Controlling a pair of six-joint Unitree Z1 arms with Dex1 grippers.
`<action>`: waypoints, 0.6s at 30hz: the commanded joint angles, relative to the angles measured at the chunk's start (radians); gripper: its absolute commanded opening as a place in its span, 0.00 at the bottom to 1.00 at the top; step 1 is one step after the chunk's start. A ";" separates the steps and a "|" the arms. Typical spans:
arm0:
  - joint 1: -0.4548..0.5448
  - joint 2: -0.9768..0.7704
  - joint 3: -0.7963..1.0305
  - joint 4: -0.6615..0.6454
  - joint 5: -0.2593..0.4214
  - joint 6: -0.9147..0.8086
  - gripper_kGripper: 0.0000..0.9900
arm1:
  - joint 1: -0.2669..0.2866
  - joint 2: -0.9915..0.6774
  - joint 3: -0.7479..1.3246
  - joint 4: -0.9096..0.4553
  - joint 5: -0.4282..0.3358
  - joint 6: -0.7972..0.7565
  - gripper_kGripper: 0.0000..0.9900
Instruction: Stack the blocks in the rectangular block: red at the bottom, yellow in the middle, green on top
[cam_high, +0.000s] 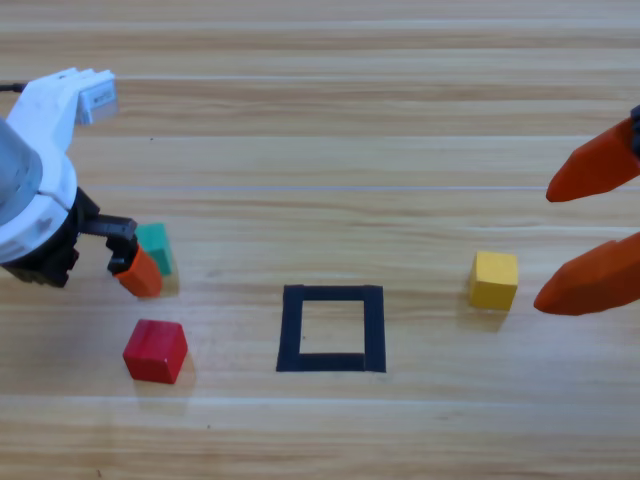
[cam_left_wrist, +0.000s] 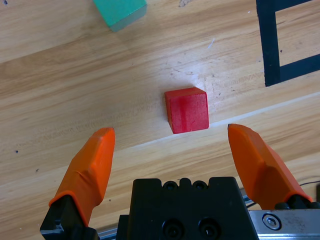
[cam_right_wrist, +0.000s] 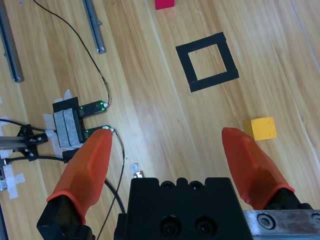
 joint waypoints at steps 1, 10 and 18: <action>-0.017 0.035 -0.044 0.033 -0.001 0.016 0.97 | 0.025 0.033 0.039 -0.014 0.013 -0.005 0.99; -0.026 0.033 -0.059 0.043 -0.009 0.065 0.97 | -0.031 -0.023 0.073 -0.011 -0.105 0.068 0.99; -0.111 -0.064 -0.091 0.011 -0.095 0.206 1.00 | -0.064 0.051 0.071 -0.013 -0.449 0.335 0.99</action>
